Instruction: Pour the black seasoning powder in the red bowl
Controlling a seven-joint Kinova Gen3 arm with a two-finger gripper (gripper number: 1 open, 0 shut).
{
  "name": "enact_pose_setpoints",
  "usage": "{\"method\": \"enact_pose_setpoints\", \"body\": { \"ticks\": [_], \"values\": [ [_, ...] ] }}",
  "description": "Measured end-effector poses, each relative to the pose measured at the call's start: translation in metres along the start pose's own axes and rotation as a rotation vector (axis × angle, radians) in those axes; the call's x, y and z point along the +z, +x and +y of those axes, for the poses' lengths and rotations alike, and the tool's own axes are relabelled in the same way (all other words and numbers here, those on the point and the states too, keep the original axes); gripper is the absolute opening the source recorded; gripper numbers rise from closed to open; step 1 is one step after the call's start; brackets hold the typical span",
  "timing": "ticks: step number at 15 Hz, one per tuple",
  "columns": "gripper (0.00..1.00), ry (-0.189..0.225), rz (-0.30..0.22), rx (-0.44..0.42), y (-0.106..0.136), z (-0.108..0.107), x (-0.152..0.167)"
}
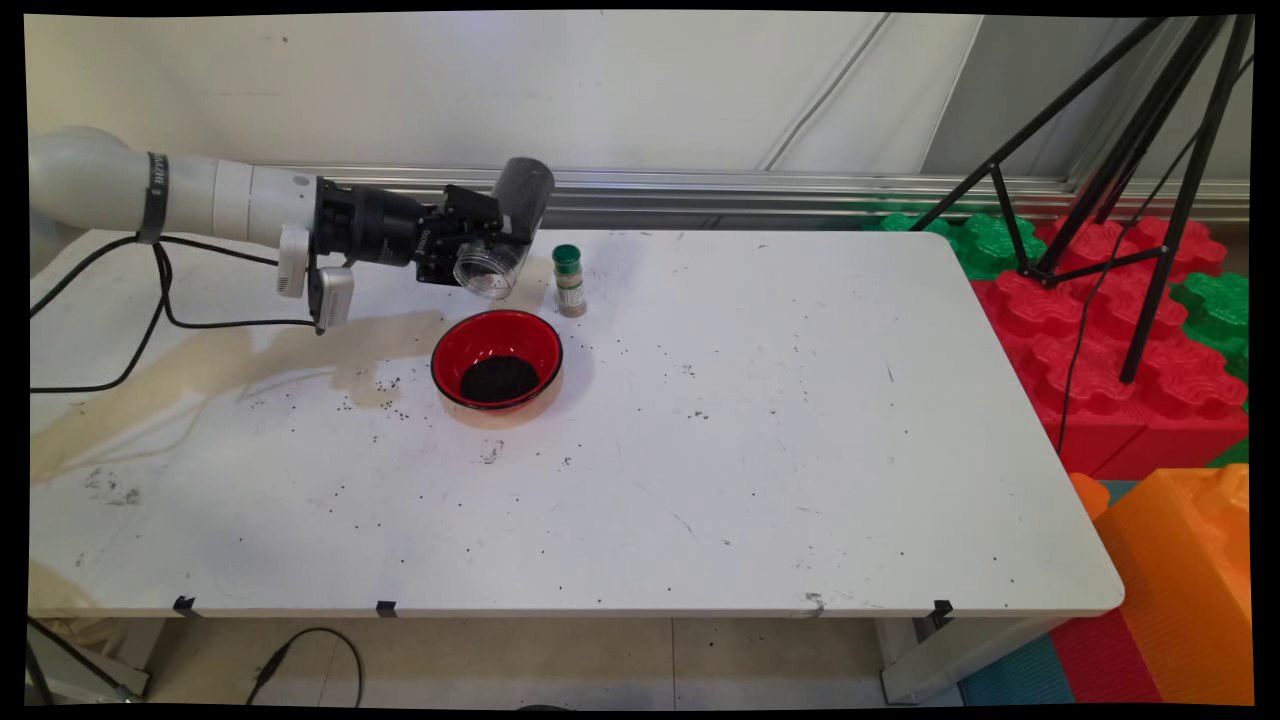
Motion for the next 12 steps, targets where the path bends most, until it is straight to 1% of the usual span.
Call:
{"method": "enact_pose_setpoints", "body": {
  "ticks": [5,12],
  "values": [
    [0.0,0.01,-0.009,0.068,0.003,-0.001,-0.0005],
    [0.0,0.022,-0.019,0.14,0.0066,-0.0029,-0.0022]
  ]
}}
